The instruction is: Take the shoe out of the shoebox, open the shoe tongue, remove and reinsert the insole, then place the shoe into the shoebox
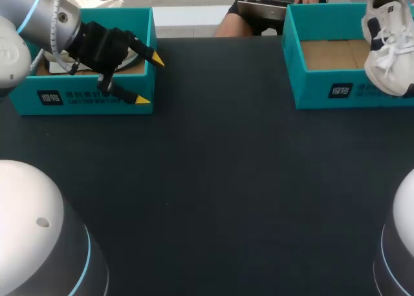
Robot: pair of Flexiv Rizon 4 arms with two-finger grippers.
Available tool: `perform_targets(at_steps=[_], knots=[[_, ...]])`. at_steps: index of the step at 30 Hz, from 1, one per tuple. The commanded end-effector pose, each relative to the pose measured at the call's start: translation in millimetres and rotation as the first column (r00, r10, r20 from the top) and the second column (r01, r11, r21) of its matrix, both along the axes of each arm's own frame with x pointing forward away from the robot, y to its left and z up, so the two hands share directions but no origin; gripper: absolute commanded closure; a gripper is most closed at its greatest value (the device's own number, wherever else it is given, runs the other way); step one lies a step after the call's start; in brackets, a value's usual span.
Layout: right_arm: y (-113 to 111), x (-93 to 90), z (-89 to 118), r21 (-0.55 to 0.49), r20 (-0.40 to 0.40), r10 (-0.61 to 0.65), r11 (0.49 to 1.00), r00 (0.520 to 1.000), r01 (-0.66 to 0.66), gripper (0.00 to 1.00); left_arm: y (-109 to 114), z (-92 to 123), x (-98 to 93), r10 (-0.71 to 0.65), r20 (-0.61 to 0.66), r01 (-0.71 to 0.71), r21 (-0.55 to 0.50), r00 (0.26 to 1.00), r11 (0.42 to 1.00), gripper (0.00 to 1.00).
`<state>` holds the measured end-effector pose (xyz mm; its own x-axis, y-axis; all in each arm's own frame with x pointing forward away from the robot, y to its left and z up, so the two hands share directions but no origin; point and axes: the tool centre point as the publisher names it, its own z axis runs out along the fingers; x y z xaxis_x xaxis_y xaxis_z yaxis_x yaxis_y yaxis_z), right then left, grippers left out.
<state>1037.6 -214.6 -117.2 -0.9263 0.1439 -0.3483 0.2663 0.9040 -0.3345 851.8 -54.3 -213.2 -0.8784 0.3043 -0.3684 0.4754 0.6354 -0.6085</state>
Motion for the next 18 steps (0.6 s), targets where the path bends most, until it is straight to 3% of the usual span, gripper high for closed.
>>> perform_targets(at_steps=[1,7,8,10,11,13,15,16,17,18], knots=[[-49,14.8,-15,0.038,-0.032,-0.054,0.998,0.998,0.055,1.0,0,0,-0.7,0.001,0.001,-0.001,0.003,1.0,1.0,0.0],[-92,29.5,-32,0.087,-0.028,-0.206,0.974,0.978,0.208,1.0,0,0,-0.7,0.001,0.001,-0.001,0.003,1.0,1.0,0.0],[-98,30.3,-34,0.1,-0.022,-0.271,0.957,0.962,0.272,1.0,0,0,-0.7,0.001,0.001,-0.001,0.003,1.0,1.0,0.0],[-110,29.6,-34,0.089,-0.001,-0.462,0.883,0.887,0.46,1.0,0,0,-0.7,0.001,0.001,-0.001,0.003,1.0,1.0,0.0],[-112,28.7,-33,0.091,0.007,-0.55,0.832,0.835,0.547,1.0,0,0,-0.7,0.001,0.001,-0.001,0.003,1.0,1.0,0.0],[-118,23.9,-29,0.076,0.04,-0.745,0.666,0.666,0.742,1.0,0,0,-0.7,0.001,0.001,-0.001,0.003,1.0,1.0,0.0],[-120,13.3,-23,0.101,0.092,-0.916,0.399,0.391,0.911,1.0,0,0,-0.7,0.001,0.001,-0.001,0.003,1.0,1.0,0.0],[-121,8.4,-22,0.127,0.108,-0.952,0.298,0.285,0.946,1.0,0,0,-0.7,0.001,0.001,-0.001,0.003,1.0,1.0,0.0],[-120,4.0,-20,0.133,0.112,-0.975,0.205,0.191,0.97,1.0,0,0,-0.7,0.001,0.001,-0.001,0.003,1.0,1.0,0.0],[-120,1.0,-20,0.172,0.077,-0.987,0.152,0.14,0.973,1.0,0,0,-0.7,0.001,0.001,-0.001,0.003,1.0,1.0,0.0]])
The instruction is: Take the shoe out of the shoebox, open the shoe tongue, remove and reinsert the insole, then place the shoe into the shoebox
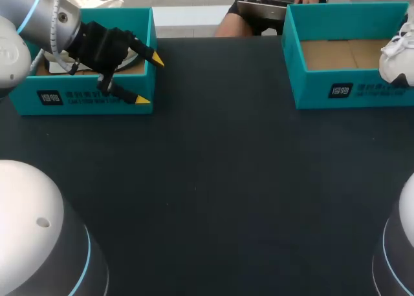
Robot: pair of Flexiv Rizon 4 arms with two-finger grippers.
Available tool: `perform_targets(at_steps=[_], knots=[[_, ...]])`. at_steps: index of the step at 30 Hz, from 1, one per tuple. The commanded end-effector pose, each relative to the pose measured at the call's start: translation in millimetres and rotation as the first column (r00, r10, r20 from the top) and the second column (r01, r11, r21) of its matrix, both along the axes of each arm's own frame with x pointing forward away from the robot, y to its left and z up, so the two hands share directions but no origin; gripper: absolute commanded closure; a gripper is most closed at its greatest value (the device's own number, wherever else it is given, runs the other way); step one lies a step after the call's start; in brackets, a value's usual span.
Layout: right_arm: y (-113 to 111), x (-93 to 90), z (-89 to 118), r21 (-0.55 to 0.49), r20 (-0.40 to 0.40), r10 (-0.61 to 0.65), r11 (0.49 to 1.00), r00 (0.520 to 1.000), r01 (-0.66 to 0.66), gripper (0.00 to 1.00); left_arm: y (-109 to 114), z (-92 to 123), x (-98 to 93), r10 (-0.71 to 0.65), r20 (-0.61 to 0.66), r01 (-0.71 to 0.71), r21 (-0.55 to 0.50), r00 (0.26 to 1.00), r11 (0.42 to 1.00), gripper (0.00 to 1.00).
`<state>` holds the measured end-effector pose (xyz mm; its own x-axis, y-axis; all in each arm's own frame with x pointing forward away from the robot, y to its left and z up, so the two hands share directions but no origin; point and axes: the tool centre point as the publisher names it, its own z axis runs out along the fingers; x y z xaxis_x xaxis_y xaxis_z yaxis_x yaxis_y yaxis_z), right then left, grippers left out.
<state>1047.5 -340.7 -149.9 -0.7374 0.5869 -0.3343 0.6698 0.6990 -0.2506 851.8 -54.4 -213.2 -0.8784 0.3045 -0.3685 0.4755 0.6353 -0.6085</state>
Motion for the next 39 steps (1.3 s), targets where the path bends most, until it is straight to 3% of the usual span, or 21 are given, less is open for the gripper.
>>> perform_targets(at_steps=[1,27,31,39], knots=[[6,-11.1,12,0.061,0.093,-0.83,0.556,0.55,0.829,1.0,0,0,-0.7,0.001,0.001,-0.001,0.003,1.0,1.0,0.0],[6,-11.1,12,0.061,0.093,-0.83,0.556,0.55,0.829,1.0,0,0,-0.7,0.001,0.001,-0.001,0.003,1.0,1.0,0.0],[7,-9.7,-3,0.058,0.177,-0.827,0.551,0.534,0.833,1.0,0,0,-0.7,0.001,0.001,-0.001,0.003,1.0,1.0,0.0],[8,-8.6,-17,0.067,0.203,-0.82,0.557,0.535,0.828,1.0,0,0,-0.7,0.001,0.001,-0.001,0.003,1.0,1.0,0.0]])
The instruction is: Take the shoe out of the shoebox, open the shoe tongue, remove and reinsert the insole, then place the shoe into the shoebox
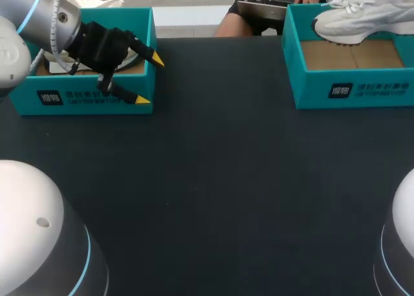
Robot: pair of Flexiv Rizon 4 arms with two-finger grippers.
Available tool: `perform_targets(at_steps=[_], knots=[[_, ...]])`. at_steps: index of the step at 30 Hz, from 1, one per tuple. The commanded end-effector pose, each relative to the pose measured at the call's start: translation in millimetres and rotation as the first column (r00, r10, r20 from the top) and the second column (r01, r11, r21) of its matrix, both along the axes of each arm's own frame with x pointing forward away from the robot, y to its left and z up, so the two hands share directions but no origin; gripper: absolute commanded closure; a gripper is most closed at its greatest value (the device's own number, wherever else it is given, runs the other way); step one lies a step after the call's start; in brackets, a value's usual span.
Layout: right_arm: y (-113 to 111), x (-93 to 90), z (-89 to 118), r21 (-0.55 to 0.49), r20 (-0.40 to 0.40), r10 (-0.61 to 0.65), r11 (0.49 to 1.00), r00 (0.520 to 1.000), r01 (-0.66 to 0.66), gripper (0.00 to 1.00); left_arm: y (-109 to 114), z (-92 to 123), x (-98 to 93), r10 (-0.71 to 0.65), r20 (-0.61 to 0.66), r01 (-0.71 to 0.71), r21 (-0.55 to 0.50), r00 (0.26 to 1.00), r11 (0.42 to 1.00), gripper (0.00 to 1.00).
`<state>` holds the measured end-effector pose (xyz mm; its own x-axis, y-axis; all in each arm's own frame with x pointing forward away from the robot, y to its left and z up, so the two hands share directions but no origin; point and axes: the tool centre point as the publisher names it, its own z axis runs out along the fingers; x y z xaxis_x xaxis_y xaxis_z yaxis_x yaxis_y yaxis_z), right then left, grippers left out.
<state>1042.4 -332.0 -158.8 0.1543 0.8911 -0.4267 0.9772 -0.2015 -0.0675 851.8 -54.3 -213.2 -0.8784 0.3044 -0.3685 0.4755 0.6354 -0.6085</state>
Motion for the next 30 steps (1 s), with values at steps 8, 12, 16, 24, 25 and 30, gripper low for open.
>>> perform_targets(at_steps=[8,12,16,24,25,30], knots=[[2,1.1,-31,0.004,0.013,0.014,1.0,1.0,-0.014,1.0,0,0,-0.7,0.001,0.001,-0.001,0.003,1.0,1.0,0.0],[0,4.6,-42,0.018,0.013,0.007,1.0,1.0,-0.008,1.0,0,0,-0.7,0.001,0.001,-0.001,0.003,1.0,1.0,0.0],[-3,7.5,-51,0.03,0.018,-0.008,1.0,1.0,0.008,1.0,0,0,-0.7,0.001,0.001,-0.001,0.003,1.0,1.0,0.0],[-6,12.4,-74,0.004,0.07,-0.018,1.0,0.997,0.017,1.0,0,0,-0.7,0.001,0.001,-0.001,0.003,1.0,1.0,0.0],[-6,12.8,-77,0.009,0.075,-0.016,1.0,0.997,0.016,1.0,0,0,-0.7,0.001,0.001,-0.001,0.003,1.0,1.0,0.0],[-6,10.5,-94,0.009,0.082,-0.007,1.0,0.997,0.006,1.0,0,0,-0.7,0.001,0.001,-0.001,0.003,1.0,1.0,0.0]])
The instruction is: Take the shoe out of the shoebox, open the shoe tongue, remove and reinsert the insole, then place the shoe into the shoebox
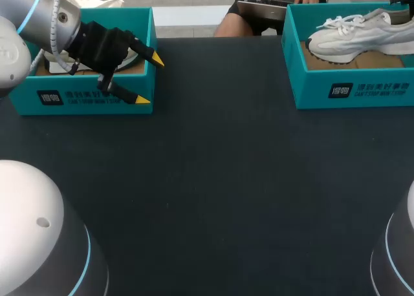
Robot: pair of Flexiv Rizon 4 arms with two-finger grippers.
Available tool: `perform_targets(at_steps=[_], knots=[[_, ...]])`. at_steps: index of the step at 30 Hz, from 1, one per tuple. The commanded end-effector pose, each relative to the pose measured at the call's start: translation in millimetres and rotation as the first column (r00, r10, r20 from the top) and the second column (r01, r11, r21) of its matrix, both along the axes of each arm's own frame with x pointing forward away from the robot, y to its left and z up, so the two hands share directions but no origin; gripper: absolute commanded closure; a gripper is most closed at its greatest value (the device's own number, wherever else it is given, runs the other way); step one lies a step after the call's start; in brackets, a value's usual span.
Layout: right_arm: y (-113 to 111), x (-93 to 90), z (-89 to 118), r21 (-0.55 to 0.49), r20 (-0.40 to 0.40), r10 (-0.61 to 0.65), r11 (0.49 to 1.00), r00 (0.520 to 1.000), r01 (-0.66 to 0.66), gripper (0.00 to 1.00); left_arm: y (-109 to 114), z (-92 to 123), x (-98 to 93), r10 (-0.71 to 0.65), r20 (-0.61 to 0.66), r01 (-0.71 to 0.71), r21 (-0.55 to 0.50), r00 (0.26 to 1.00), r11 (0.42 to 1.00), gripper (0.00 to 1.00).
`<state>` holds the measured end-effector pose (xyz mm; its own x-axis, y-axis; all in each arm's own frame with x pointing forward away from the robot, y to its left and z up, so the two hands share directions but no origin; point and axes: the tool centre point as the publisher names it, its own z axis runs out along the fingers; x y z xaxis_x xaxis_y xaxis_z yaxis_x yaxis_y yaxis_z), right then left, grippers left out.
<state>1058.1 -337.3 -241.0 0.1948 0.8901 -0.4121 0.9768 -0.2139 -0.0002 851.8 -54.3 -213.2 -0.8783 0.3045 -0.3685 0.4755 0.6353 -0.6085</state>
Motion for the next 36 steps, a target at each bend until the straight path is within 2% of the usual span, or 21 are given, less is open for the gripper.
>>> perform_targets(at_steps=[1,9,17,28,36], knots=[[-1,-6.7,-15,-0.001,0.011,0.015,1.0,1.0,-0.015,1.0,0,0,-0.6,0.001,0.001,-0.001,0.003,1.0,1.0,0.0],[-3,-20.6,-33,-0.01,0.007,0.035,0.999,0.999,-0.035,1.0,0,0,-0.6,0.001,0.001,-0.001,0.003,1.0,1.0,0.0],[-7,-25.7,-50,-0.026,0.018,0.055,0.998,0.998,-0.055,1.0,0,0,-0.6,0.001,0.001,-0.001,0.003,1.0,1.0,0.0],[-9,-36.7,-89,0.001,-0.012,0.011,1.0,1.0,-0.011,1.0,0,0,-0.6,0.001,0.001,-0.001,0.003,1.0,1.0,0.0],[-7,-37.0,-102,0.011,-0.028,-0.002,1.0,1.0,0.003,1.0,0,0,-0.6,0.001,0.001,-0.001,0.003,1.0,1.0,0.0]])
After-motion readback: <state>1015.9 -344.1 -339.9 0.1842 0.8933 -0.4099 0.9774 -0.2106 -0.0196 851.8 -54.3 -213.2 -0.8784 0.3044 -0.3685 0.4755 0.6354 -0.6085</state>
